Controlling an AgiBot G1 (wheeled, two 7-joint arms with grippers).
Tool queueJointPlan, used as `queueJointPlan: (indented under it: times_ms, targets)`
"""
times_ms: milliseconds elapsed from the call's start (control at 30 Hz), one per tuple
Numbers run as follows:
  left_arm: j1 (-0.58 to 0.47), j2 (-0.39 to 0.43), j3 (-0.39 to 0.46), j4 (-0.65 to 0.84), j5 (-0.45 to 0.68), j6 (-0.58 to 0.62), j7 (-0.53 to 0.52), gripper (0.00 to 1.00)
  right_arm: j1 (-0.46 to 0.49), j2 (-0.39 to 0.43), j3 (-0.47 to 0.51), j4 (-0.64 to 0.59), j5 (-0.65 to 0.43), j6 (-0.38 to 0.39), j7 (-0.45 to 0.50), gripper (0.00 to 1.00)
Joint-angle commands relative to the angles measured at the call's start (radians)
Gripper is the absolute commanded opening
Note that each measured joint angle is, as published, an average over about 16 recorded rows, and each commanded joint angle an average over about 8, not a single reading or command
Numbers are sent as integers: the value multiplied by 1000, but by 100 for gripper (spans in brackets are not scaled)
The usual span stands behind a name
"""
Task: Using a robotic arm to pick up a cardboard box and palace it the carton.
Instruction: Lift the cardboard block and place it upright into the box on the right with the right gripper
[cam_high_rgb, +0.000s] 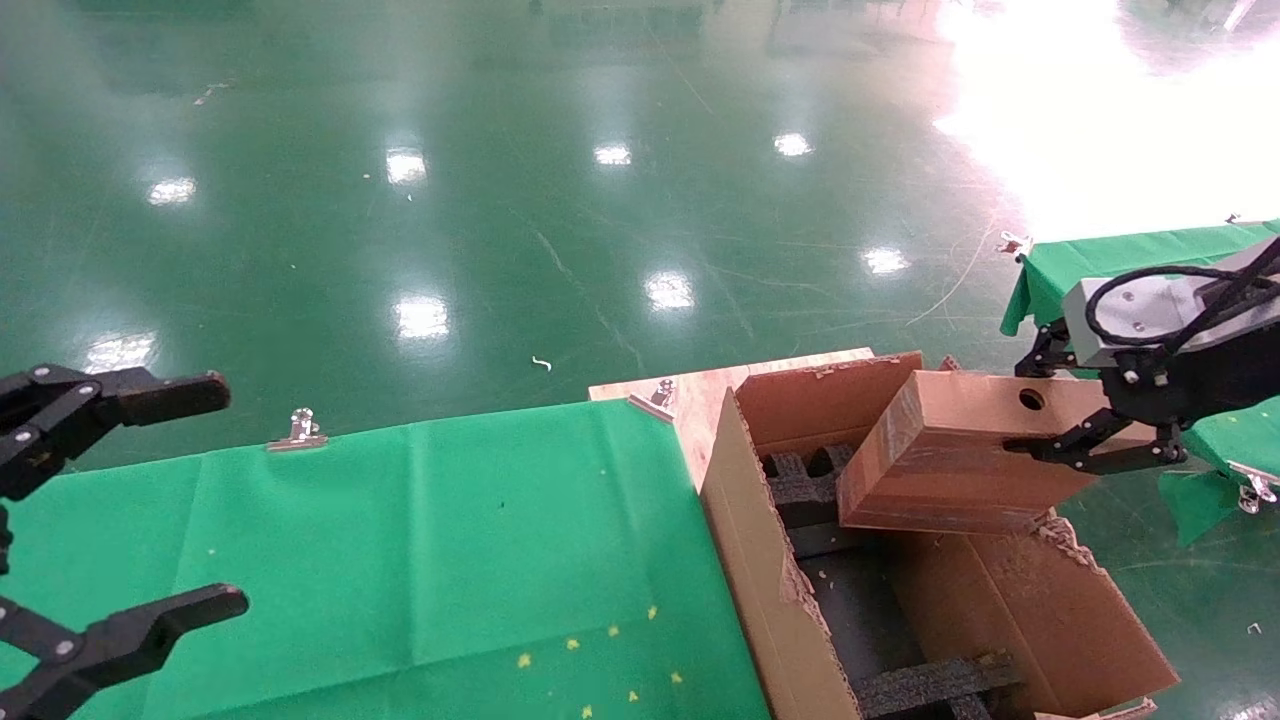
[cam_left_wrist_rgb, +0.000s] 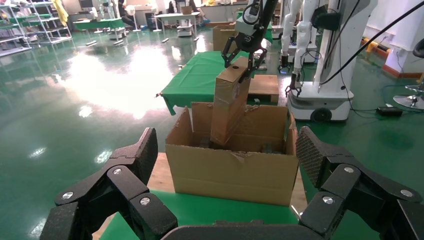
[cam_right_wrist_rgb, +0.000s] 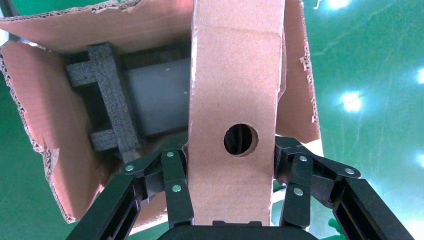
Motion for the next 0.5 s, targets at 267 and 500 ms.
queueJointPlan:
  times_ms: [267, 500]
  targets:
    - [0, 0, 0, 0, 0, 0, 0, 100, -2, -1, 3, -1, -1, 4, 2, 0]
    - [0, 0, 0, 0, 0, 0, 0, 100, -19, -7, -16, -27, 1, 23, 129, 0]
